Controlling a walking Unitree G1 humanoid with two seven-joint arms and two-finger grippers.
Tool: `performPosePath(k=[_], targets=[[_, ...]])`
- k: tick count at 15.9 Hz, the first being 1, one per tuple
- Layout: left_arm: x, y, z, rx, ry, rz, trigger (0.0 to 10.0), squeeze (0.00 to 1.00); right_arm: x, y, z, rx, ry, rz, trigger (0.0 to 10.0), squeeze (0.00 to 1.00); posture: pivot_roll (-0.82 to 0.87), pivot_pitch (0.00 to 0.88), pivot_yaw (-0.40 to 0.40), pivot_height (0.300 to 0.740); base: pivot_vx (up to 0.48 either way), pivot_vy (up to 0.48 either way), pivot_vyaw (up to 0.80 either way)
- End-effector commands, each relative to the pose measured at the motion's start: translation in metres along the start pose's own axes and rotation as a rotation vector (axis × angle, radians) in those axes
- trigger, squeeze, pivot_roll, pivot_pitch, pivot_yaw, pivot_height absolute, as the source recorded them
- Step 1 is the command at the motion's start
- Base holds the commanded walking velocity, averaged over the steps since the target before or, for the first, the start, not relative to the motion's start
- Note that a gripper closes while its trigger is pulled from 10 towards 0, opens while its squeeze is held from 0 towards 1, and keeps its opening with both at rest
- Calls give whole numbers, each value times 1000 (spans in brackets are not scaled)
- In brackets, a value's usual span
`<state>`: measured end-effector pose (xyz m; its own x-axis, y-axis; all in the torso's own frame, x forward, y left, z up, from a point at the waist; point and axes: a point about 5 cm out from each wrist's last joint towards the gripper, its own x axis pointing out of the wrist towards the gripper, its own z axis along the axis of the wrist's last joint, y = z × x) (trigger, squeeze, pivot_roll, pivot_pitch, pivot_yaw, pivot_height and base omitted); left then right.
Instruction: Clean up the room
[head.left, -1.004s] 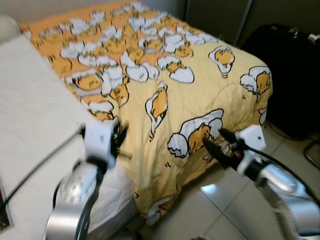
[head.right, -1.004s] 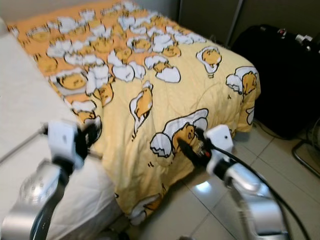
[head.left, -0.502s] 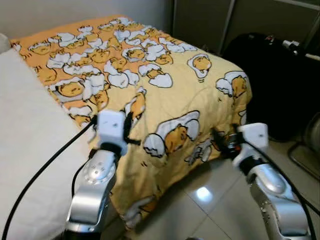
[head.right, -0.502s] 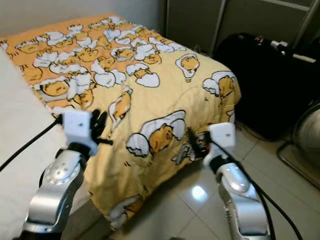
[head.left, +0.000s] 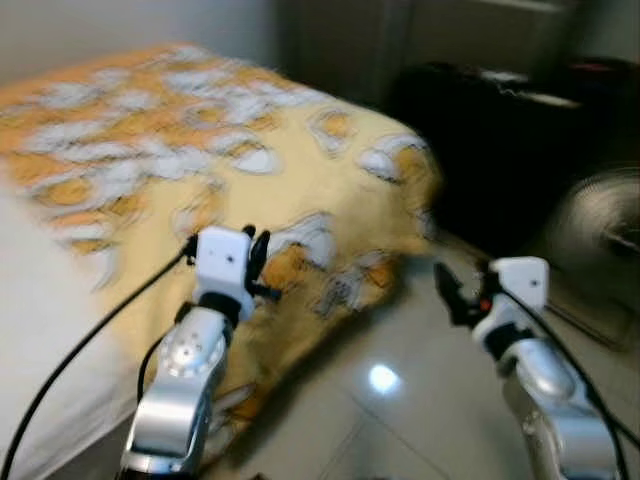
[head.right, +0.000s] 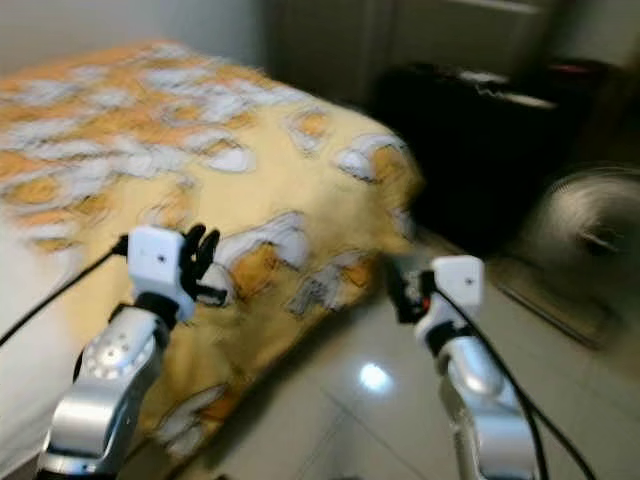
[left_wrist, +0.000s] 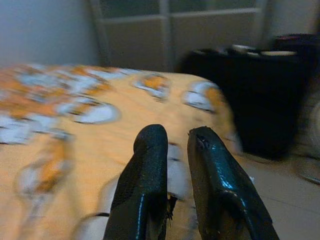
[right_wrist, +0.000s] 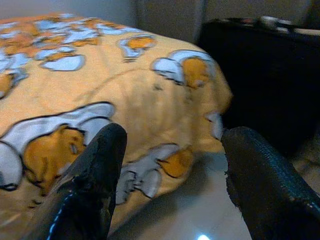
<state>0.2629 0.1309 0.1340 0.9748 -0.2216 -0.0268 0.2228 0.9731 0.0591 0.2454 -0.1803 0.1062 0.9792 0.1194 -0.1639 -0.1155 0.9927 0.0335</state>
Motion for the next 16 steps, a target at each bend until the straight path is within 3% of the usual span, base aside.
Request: performPosePath(k=[1, 4, 9, 16], targets=[[1, -1, 4, -16, 1, -22, 10000, 0, -2, -1, 1, -11, -13, -3, 10000, 0, -31, 0, 52, 740, 0, 0, -800], [4, 0, 4, 44, -27, -32, 10000, 0, -2, 0, 0, -10, -12, -12, 10000, 0, -33, 0, 49, 740, 95, 0, -800], [4, 2, 5, 35, -23, -35, 10000, 0, -2, 0, 0, -14, -14, -13, 10000, 0, -32, 0, 54, 740, 346, 0, -800], [5, -3, 6, 36, -29, -54, 10000, 0, 3, 0, 3, -18, -28, -13, 10000, 0, -26, 0, 55, 740, 365, 0, 0]])
